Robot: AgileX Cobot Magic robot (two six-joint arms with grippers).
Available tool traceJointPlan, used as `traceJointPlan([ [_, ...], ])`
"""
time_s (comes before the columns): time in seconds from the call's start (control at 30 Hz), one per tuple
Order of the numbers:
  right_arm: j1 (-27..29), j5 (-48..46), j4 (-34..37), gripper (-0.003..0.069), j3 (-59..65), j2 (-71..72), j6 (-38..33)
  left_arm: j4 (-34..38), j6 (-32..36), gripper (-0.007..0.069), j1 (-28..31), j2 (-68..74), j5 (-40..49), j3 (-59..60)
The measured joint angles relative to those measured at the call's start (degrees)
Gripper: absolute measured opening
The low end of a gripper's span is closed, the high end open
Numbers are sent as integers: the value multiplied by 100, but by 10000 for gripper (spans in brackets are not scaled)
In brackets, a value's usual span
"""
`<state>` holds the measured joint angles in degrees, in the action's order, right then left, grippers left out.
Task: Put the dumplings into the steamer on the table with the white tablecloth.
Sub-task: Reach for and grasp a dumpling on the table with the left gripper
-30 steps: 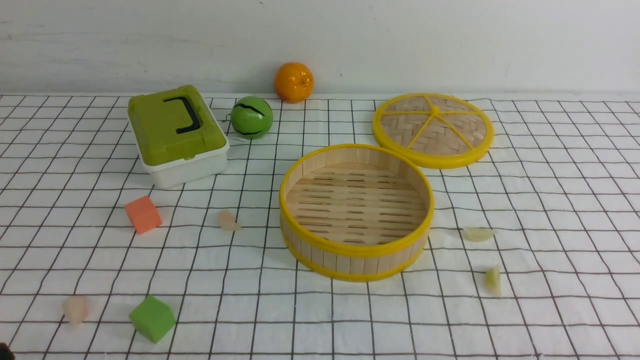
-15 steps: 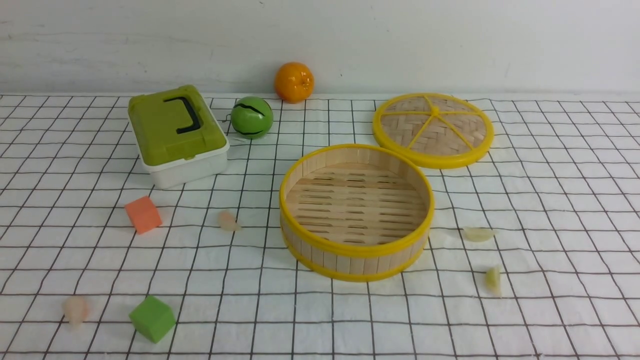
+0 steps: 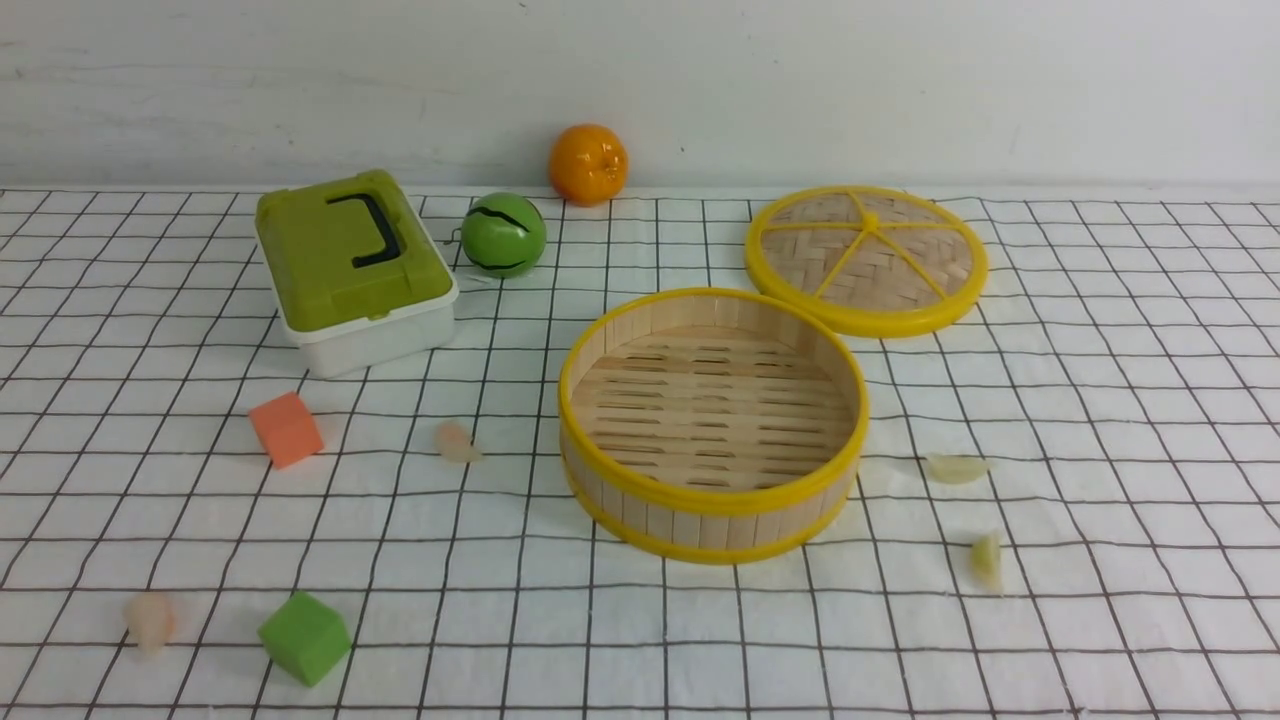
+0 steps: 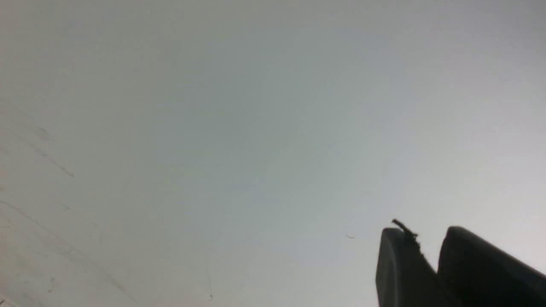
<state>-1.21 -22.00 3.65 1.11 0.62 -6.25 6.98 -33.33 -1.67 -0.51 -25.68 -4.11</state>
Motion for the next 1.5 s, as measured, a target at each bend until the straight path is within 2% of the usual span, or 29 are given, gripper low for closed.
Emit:
traceJointPlan([
  [0.17,0,0,0,240,0,0,0,-587,819,22,0,836,2046,-1858],
  [0.23,0,0,0,240,0,0,0,-631,1007,-1,0,1100,2371,-2132],
  [0.27,0,0,0,240,0,0,0,-698,1240,-13,0,1553,2808,-2490],
  [0.43,0,0,0,240,0,0,0,-667,1411,-13,0,3117,4364,-3329],
  [0.47,0,0,-5,240,0,0,0,-623,1423,-13,0,3566,4912,-3566],
  [0.5,0,0,-5,240,0,0,0,-617,1423,-13,0,3642,5002,-3605],
  [0.57,0,0,-5,240,0,0,0,-575,1423,-13,0,4656,6162,-4119],
  [0.67,0,0,-5,240,0,0,0,-575,1360,-13,0,5552,6739,-4416],
  [0.9,0,0,-5,240,0,0,0,-832,807,6,0,7095,6702,-4571],
  [0.97,0,0,-11,240,0,0,0,-1002,758,48,0,7424,6667,-4571],
  [1.03,0,0,-22,240,0,0,0,-1134,709,129,0,7786,6601,-4577],
  [1.07,0,0,-22,240,0,0,0,-1134,704,137,0,7858,6593,-4577],
  [1.1,0,0,-22,240,0,0,0,-1149,687,171,0,8006,6550,-4582],
  [1.13,0,0,-22,240,0,0,0,-1154,656,251,0,8340,6447,-4627],
  [1.17,0,0,-22,240,0,0,0,-1154,648,260,0,8340,6433,-4627],
  [1.2,0,0,-22,240,0,0,0,-1154,620,313,0,8644,6363,-4716],
  [1.27,0,0,-22,240,0,0,0,-1160,562,370,0,9024,6357,-4902],
  [1.5,0,0,-22,240,0,0,0,-1187,510,404,0,9892,6528,-5419],
])
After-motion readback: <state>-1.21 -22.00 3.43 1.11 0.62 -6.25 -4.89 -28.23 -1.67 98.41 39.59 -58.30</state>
